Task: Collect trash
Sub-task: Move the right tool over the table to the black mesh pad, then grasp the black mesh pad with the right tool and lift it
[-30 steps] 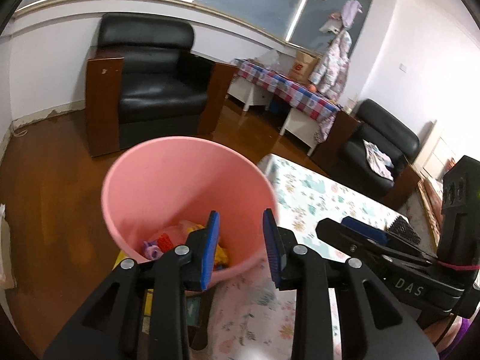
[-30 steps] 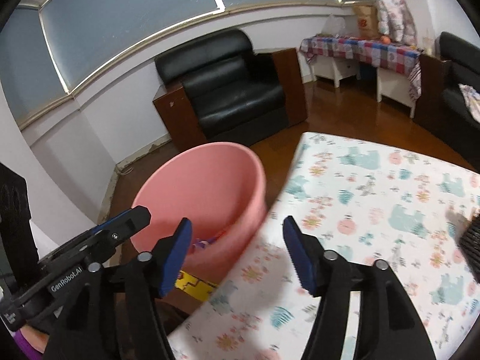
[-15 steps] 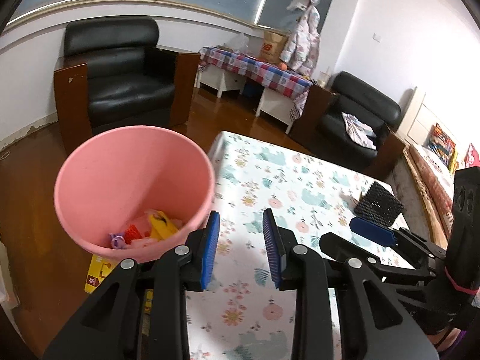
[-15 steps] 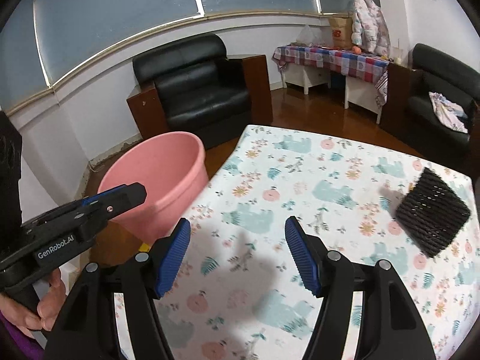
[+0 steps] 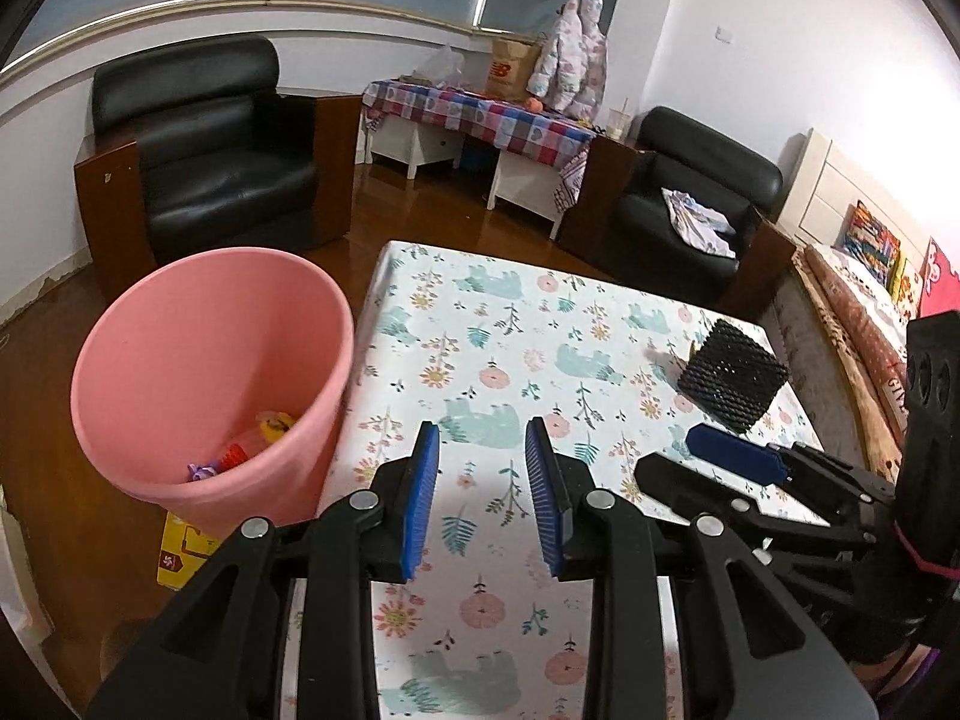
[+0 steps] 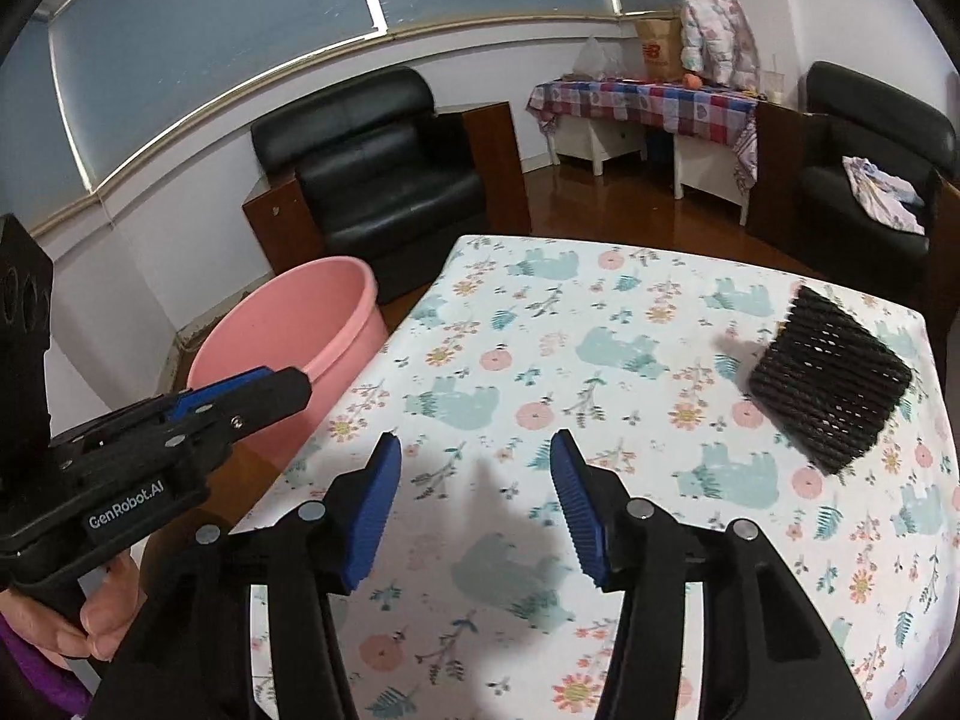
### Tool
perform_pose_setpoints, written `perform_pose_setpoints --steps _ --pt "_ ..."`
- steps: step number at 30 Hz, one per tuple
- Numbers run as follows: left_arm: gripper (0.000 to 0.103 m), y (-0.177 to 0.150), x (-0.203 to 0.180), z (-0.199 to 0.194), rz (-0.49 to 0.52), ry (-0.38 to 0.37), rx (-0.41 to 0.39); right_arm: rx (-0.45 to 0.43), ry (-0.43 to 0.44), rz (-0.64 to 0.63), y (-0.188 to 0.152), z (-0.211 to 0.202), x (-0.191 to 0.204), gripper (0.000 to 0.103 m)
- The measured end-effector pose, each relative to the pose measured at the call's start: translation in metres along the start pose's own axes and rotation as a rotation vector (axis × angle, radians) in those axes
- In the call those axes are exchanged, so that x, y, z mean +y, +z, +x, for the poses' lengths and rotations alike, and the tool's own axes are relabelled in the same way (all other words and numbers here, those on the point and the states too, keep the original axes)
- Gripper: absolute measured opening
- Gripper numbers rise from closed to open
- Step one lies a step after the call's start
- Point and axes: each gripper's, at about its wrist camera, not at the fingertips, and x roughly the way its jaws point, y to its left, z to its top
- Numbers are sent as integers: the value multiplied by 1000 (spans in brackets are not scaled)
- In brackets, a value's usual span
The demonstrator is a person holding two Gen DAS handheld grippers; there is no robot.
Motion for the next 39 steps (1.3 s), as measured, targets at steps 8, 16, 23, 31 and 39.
perform_pose_setpoints --steps 8,16,23,31,39 --pt "30 -1 -20 12 26 -10 27 -55 -15 59 3 -22 -42 52" --pt "30 -3 -42 25 49 -31 56 -103 -103 128 3 -48 -100 55" --pt "30 -5 -56 36 74 -39 81 -143 -197 210 2 -66 -154 65" --pt "30 -6 -65 37 94 -32 84 -132 -233 189 23 -44 -178 66" --pt "30 -4 -64 32 88 -16 76 -61 -230 185 29 -1 -185 47"
